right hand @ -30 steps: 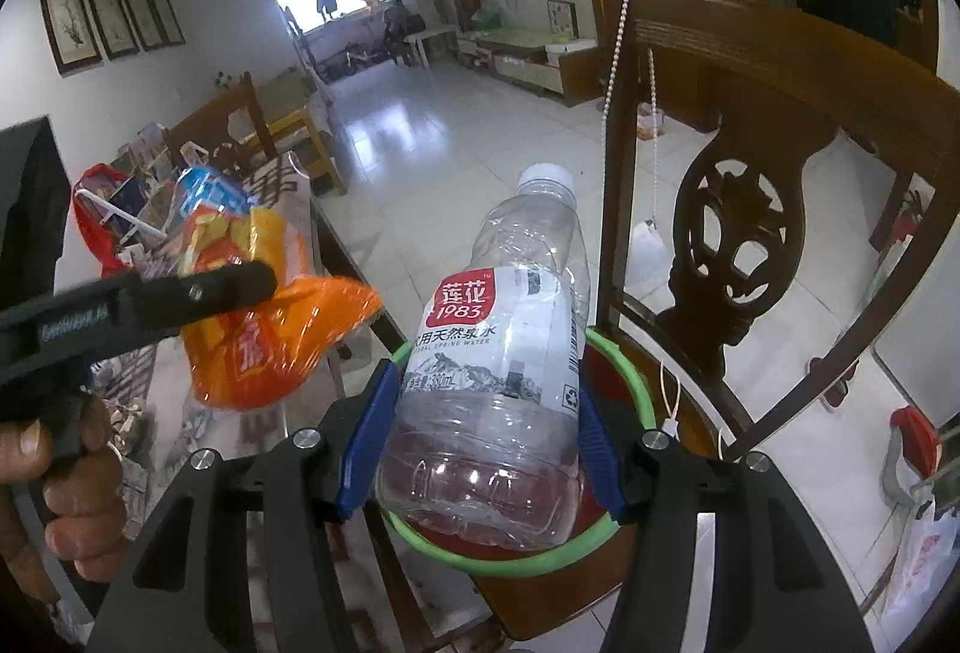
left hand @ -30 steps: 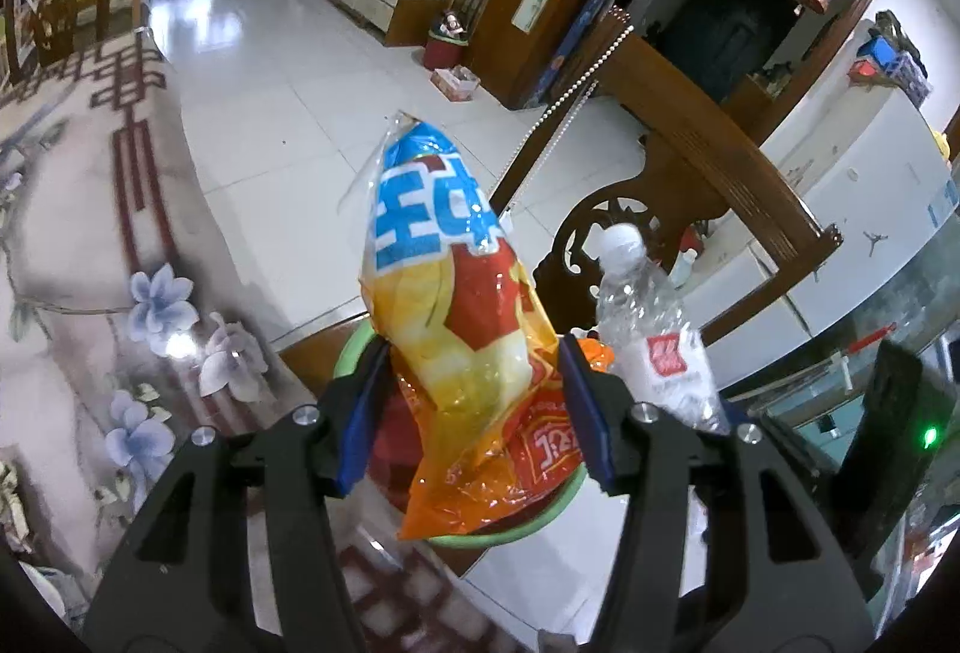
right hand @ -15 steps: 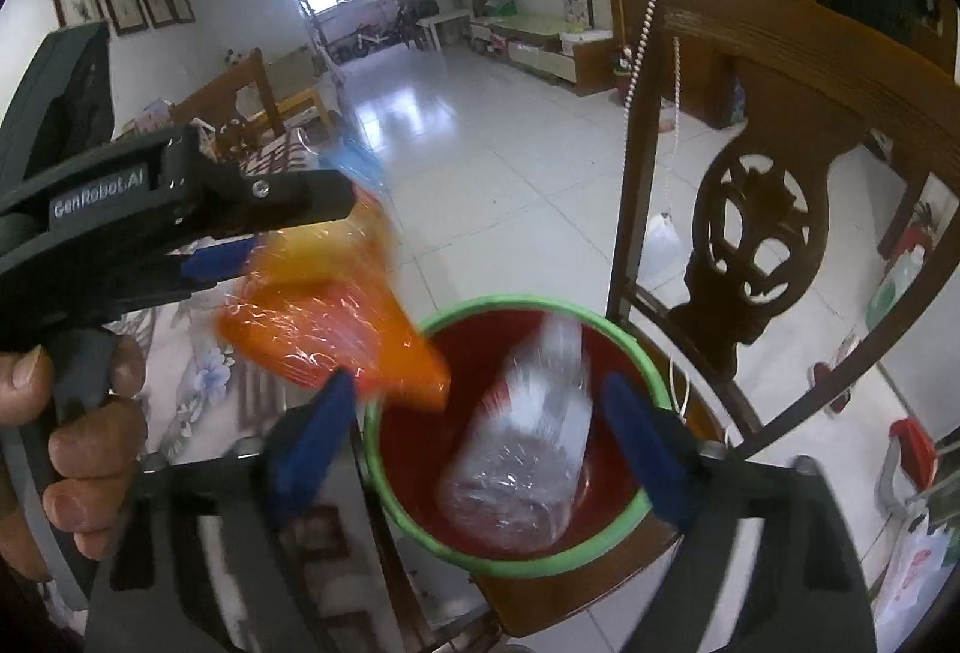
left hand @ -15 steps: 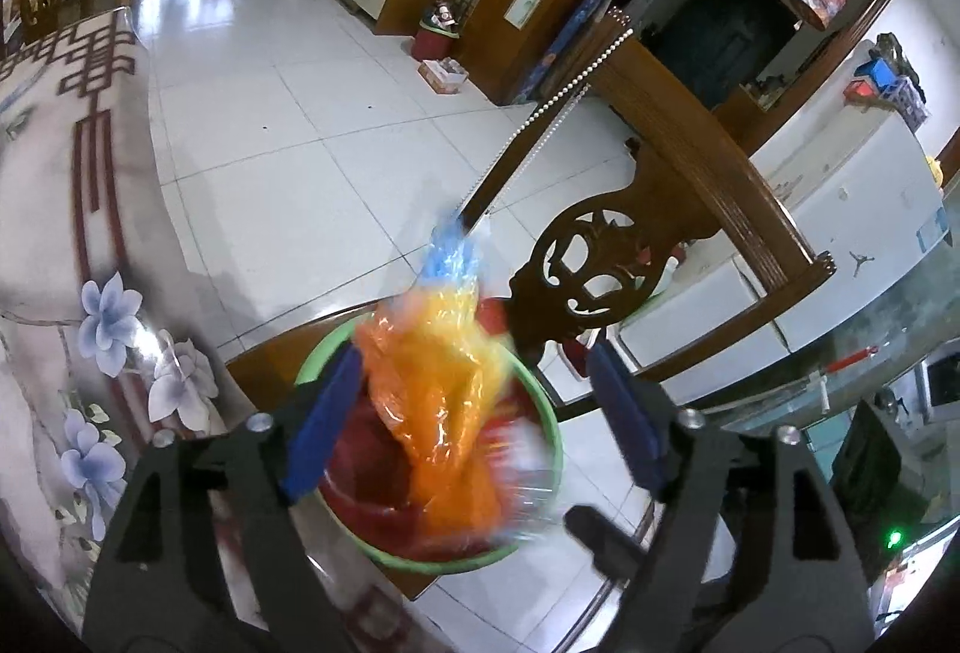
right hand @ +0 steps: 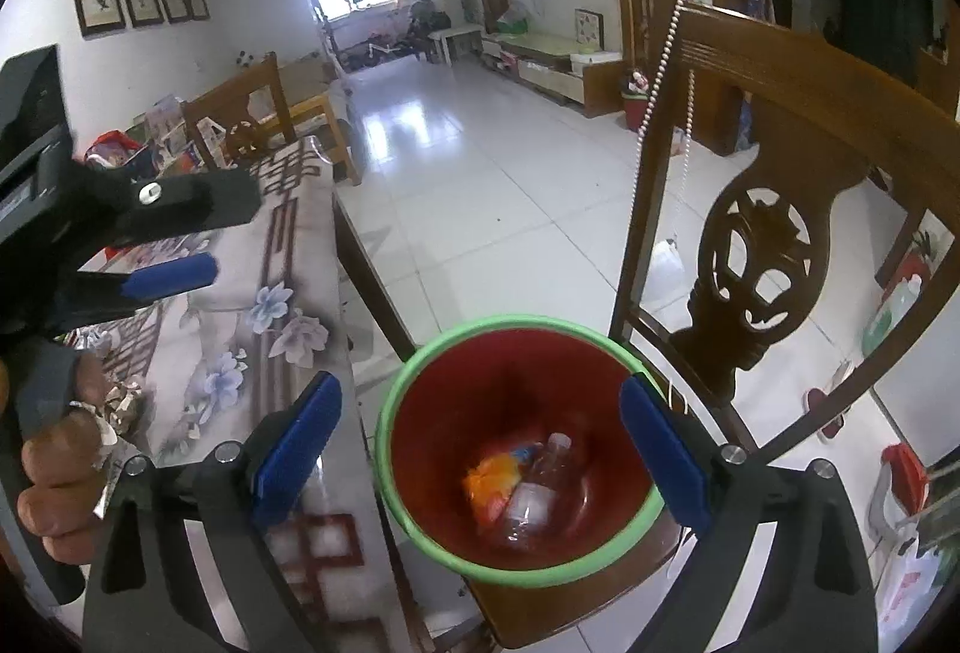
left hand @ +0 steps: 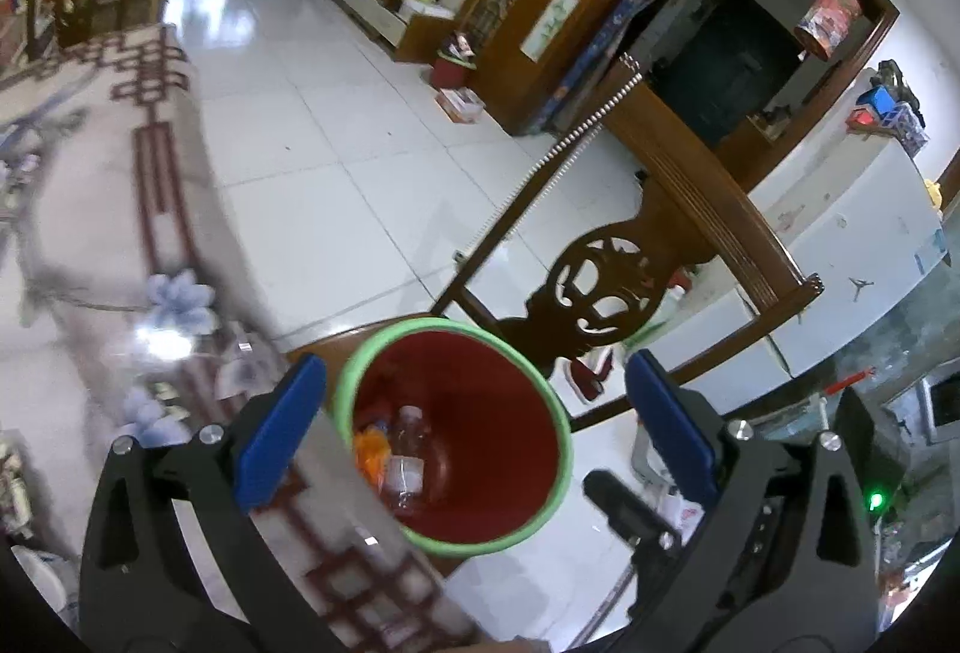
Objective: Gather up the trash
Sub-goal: 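Open both tools to drop the bag and bottle into the red bin, then move both tools back over the table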
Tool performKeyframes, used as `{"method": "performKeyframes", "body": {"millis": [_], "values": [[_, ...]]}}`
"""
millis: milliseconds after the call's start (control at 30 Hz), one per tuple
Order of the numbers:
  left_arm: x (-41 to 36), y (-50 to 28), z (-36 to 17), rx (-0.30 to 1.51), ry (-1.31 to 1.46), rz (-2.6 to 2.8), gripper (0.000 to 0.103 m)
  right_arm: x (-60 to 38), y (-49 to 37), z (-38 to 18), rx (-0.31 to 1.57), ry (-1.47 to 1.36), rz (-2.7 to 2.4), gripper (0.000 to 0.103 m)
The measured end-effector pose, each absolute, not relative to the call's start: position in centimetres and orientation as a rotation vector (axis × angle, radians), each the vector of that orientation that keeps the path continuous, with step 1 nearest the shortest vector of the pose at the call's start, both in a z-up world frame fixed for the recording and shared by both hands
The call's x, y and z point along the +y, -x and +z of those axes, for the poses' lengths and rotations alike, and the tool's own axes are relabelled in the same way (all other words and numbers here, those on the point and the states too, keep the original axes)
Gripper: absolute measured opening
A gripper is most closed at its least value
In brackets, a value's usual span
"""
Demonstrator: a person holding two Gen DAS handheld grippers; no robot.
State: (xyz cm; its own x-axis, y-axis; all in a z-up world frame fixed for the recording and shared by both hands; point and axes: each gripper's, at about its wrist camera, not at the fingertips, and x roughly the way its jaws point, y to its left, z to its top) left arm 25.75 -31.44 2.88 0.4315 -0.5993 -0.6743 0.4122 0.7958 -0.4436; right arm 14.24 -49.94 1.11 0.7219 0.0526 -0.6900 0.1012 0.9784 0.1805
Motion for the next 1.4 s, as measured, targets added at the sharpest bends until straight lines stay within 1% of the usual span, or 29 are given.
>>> {"method": "performKeyframes", "body": {"millis": [300,667,1033,1200,1400], "values": [[-24.7,-21.3,5.7,0.862,0.252,-0.567,0.097,-46.2,-13.4,2.3,0.717,-0.210,0.024,0.094],[-13.2,-14.5,7.1,0.775,0.180,-0.383,0.097,-35.9,-11.6,3.0,0.741,-0.094,0.192,0.095],[-0.6,-7.7,4.7,0.782,0.219,-0.192,0.097,-24.7,-10.4,2.4,0.758,0.007,0.367,0.095],[3.0,-5.6,2.8,0.792,0.233,-0.112,0.097,-21.7,-10.4,1.3,0.779,0.039,0.416,0.095],[5.6,-5.0,0.0,0.837,0.362,-0.079,0.097,-20.2,-9.7,0.7,0.792,0.064,0.458,0.095]]}}
